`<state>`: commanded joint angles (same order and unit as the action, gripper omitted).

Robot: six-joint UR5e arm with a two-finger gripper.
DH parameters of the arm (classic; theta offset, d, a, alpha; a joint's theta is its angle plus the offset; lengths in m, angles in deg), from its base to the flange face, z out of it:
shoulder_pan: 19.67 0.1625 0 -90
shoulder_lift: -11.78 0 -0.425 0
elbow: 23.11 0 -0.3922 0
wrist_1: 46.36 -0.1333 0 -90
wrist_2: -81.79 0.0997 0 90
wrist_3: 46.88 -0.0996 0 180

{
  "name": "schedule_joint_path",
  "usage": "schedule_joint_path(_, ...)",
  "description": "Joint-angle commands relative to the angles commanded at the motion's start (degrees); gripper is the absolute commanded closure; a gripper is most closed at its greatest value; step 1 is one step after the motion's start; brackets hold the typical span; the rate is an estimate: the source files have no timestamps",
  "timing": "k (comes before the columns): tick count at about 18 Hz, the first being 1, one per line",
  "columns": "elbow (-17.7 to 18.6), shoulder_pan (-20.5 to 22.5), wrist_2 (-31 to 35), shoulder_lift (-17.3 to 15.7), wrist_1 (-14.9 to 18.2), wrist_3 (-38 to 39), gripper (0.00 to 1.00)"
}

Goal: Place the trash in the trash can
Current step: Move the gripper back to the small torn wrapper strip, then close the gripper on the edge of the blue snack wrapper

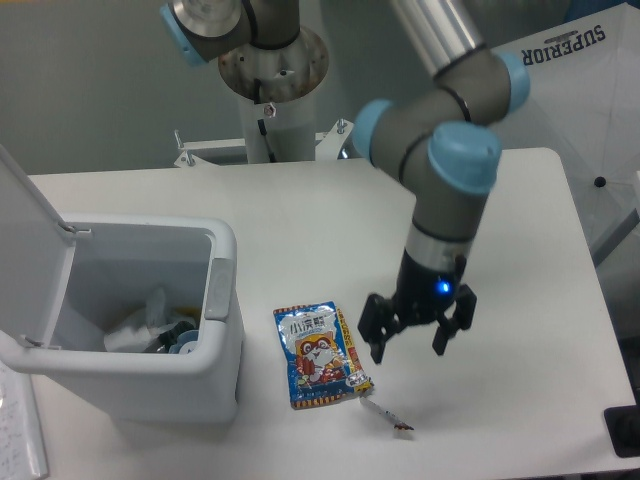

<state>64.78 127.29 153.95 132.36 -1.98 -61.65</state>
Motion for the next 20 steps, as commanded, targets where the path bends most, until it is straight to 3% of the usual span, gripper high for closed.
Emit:
schedule_joint_path(7, -4.9, -1.2, 0.7, 6.7, 0.0, 1.4, 0.0)
schedule_joint_path(11, -5.4, -1.7, 5.7, 8.1, 0.0, 1.5, 0.0)
schedule_joint_path(20, -6.7, -2.3, 7.6, 10.1, 0.0, 2.6, 0.0)
